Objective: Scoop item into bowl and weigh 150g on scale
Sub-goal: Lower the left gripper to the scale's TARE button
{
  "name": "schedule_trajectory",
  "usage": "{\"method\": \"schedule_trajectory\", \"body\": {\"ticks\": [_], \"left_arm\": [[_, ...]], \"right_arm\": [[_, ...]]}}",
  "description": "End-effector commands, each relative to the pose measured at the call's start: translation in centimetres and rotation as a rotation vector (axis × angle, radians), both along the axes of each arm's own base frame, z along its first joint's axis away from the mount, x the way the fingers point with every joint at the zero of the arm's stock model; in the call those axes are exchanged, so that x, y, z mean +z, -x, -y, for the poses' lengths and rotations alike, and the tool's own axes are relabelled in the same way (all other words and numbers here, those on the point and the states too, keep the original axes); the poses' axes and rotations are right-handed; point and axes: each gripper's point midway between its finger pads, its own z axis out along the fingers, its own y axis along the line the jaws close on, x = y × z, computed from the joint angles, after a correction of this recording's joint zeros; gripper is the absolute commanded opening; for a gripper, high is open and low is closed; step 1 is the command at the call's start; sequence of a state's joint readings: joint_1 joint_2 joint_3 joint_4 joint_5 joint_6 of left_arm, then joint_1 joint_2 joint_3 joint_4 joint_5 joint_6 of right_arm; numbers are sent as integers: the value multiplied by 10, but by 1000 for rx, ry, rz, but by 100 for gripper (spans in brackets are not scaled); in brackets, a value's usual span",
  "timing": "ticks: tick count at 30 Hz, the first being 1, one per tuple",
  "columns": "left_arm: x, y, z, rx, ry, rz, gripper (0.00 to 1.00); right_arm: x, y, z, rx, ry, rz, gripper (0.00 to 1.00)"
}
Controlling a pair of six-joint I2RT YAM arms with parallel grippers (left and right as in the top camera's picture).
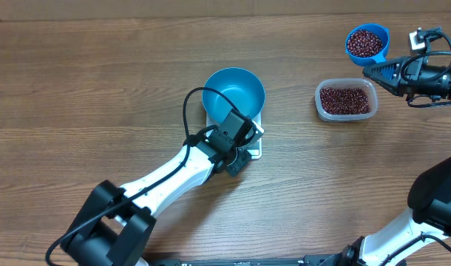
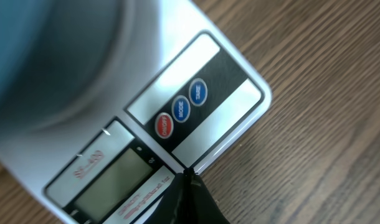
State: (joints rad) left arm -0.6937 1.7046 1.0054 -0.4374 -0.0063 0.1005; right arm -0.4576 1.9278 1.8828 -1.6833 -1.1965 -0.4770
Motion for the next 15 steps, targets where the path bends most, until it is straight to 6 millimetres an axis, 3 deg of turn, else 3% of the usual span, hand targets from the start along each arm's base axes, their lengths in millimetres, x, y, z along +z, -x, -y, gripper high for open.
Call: {"method": "schedule_trajectory", "body": {"ticks": [1, 8, 15], "left_arm": [[-3, 0, 4, 2, 24, -5, 4], [1, -9, 12, -2, 54, 35, 4], [-16, -11, 13, 3, 38, 14, 4]], "right_arm": [[24, 3, -2, 4, 22, 101, 4], [24, 3, -2, 4, 24, 104, 4], [24, 3, -2, 4, 24, 104, 4]]}}
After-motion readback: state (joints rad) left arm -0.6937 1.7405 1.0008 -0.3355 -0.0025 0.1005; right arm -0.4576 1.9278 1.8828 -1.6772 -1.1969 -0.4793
